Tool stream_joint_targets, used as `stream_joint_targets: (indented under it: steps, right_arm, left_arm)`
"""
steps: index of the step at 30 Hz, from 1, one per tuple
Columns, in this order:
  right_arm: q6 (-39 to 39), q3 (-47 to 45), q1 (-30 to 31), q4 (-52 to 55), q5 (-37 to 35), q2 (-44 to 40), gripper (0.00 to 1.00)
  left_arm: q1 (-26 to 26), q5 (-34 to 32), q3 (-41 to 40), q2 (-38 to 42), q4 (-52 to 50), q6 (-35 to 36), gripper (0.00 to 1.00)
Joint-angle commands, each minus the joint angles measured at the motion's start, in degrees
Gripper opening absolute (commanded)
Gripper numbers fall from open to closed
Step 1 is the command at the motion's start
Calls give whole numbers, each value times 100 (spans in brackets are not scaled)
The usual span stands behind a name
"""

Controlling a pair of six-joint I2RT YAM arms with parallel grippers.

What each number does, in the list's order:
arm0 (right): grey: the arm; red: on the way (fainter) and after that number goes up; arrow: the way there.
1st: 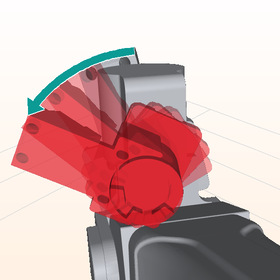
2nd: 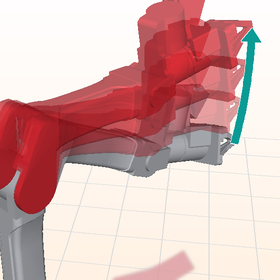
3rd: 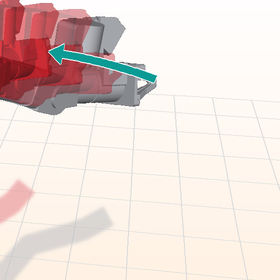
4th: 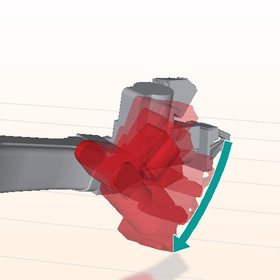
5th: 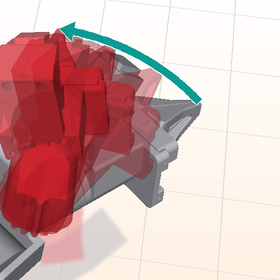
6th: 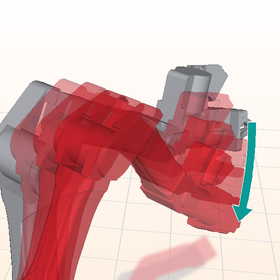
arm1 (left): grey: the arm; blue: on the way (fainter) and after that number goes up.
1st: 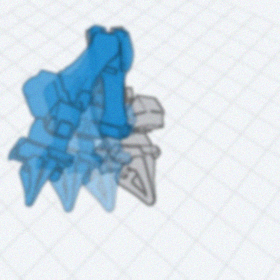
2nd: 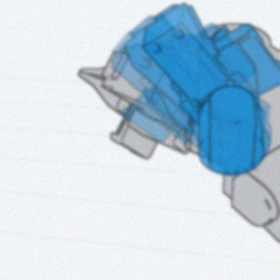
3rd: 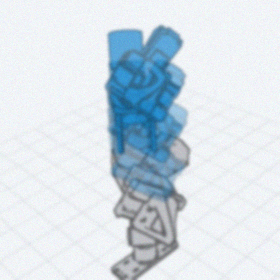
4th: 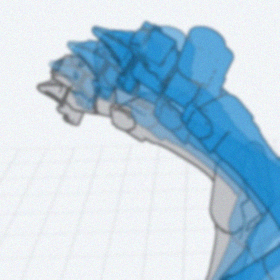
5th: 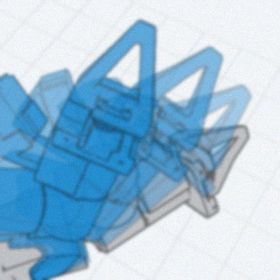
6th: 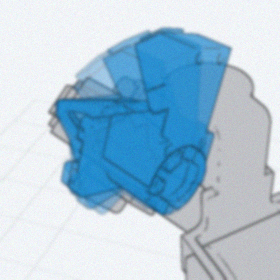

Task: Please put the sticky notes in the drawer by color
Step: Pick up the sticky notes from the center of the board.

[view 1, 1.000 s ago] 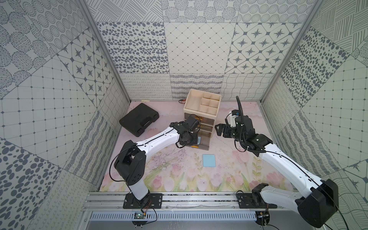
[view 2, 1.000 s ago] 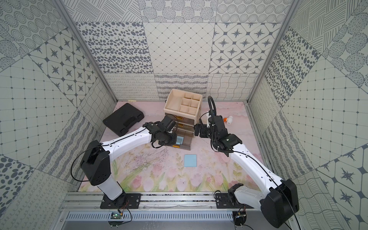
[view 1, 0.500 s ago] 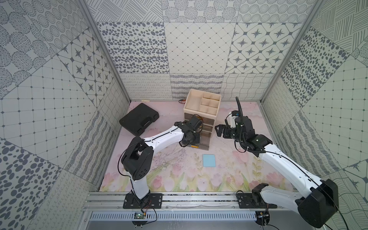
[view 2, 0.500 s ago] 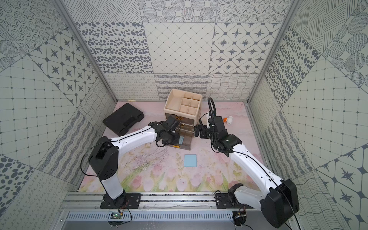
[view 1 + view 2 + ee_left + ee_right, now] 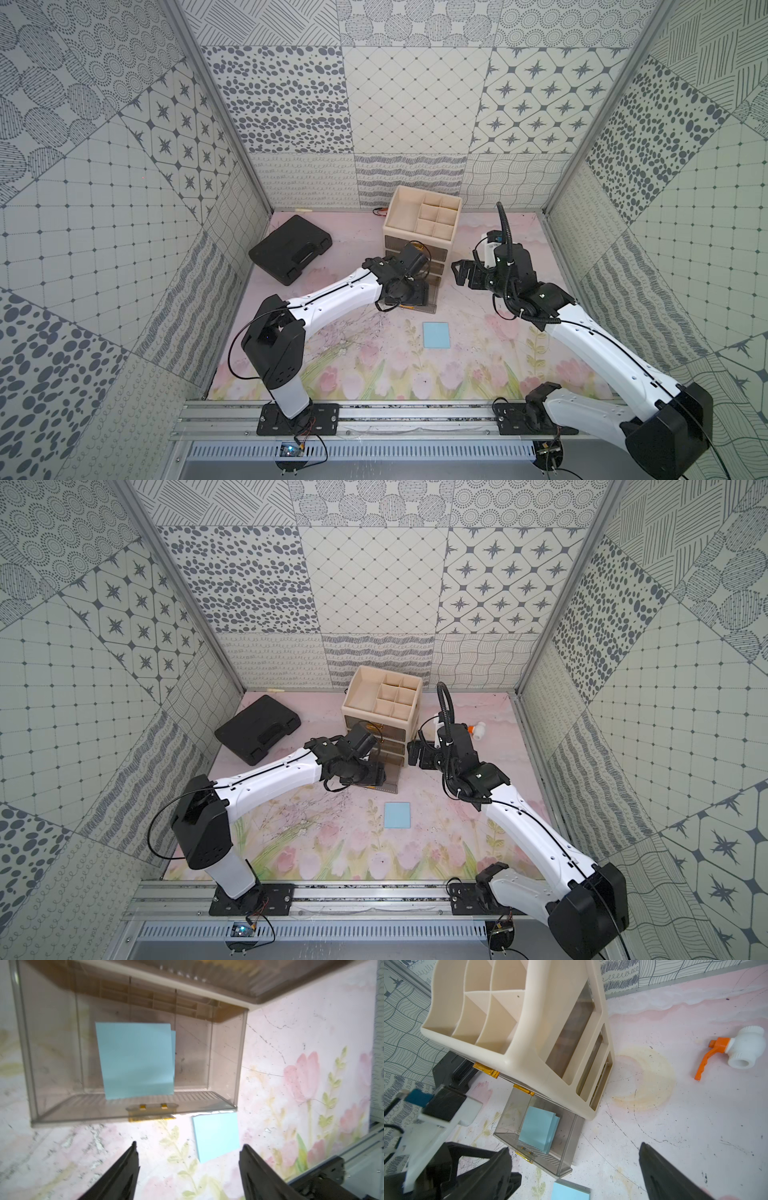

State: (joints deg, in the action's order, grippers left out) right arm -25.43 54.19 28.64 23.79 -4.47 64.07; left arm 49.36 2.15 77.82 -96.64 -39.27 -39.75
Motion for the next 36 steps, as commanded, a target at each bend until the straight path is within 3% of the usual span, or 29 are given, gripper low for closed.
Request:
stream_joint_targets:
  steps: [1,6,11,18,30,36]
  right_arm:
    - [222,80,10,85,-220,-165,99]
    - [245,-35,10,195,-293,-491,99]
    - [334,6,16,658,-391,-835,99]
    - [367,-132,-6,1061,-744,-1548,99]
    - [119,-488,-15,1250,-590,-2103,99]
    - [87,-549,-13,1241,-610,-2158,99]
  left_arm:
    - [632,-169,-107,98,-786,-856,99]
    - [1235,-276,-33,-302,-719,-1558,100]
    - [1573,-425,543,-909,-986,-2038,100]
    - [1671,-478,858,-1504,-1143,-2456,100]
    - [1626,-651,1730,-2417,-1465,-2028,100]
    - [1481,-525,1594,-2519,-1311,-1851,100]
